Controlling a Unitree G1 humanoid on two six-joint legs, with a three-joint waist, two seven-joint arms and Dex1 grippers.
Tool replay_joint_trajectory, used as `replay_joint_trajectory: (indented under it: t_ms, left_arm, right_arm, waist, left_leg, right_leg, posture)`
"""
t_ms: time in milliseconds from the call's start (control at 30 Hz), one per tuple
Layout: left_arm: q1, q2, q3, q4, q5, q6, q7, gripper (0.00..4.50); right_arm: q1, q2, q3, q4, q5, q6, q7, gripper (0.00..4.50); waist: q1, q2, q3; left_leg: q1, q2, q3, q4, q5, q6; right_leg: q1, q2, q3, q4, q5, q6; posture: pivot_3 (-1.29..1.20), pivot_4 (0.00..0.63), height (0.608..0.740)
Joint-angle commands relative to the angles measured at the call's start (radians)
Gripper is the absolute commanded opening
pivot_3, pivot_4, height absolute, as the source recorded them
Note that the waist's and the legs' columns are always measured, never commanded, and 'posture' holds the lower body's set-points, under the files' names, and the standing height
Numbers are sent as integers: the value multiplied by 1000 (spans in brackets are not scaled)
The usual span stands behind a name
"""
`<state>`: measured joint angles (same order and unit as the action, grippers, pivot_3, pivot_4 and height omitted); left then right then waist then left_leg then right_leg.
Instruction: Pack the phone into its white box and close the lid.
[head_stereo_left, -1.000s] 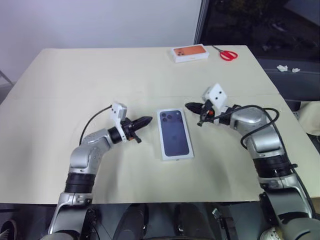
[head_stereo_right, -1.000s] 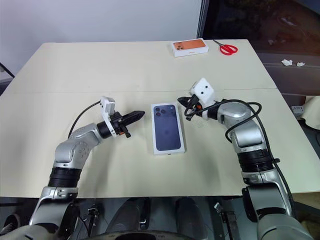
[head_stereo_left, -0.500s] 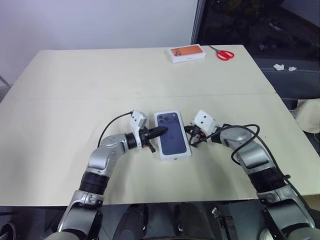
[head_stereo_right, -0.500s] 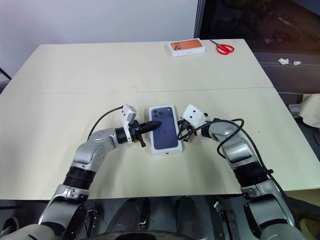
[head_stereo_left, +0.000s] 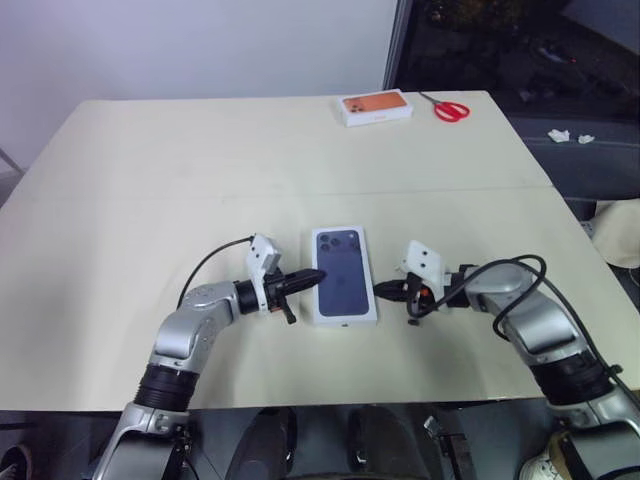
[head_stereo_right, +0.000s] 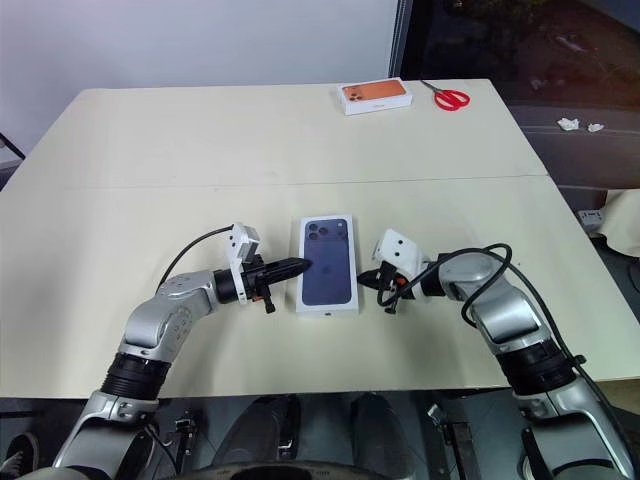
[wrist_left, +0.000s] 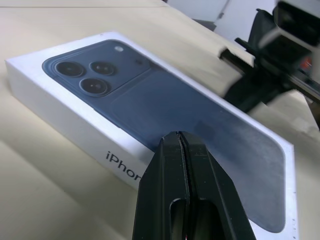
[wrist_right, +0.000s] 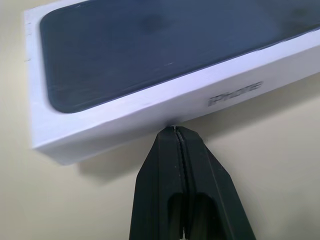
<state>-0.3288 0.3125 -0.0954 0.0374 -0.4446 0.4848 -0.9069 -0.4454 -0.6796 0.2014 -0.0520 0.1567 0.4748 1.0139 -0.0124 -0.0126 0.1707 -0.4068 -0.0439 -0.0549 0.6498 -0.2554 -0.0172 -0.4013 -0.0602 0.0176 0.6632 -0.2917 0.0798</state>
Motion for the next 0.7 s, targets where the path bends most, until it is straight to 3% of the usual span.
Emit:
replay_joint_trajectory:
  t_ms: [33,367,567,700]
  left_arm:
    - [-26,-9,10,-7,-10,-4,6,0]
    - [-51,-40,10,-1,-11,-8,20,0]
    - [-24,-31,-2,-10,-2,-1,17,0]
    - [-1,-4,2,-18,-15,30,4,0]
  right_arm:
    - [-60,-4,-51,36,-16,-65,-31,34]
    - [-65,94,-95,-57,118,32,-55,34]
    - [91,-2,38,-54,-13,-83,1,34]
    - [117,-39,43,-76,8,-79,39,34]
  waist:
    - [2,0,0]
    - [0,0,0]
    - [5,0,-1]
    - [1,-1,-1]
  left_leg:
    - [0,0,0,0,0,0]
    - [-1,0,0,0,0,0]
    - [-1,-1,0,1,0,0]
    - [5,-1,-1,0,-1,1]
  right_leg:
    - [0,0,0,0,0,0]
    - [-1,0,0,0,0,0]
    - [0,-1,-1,-1,0,0]
    - [7,-1,-1,-2,0,0]
  posture:
    - [0,150,740]
    - [0,150,740]
    - [0,150,740]
    - [0,150,740]
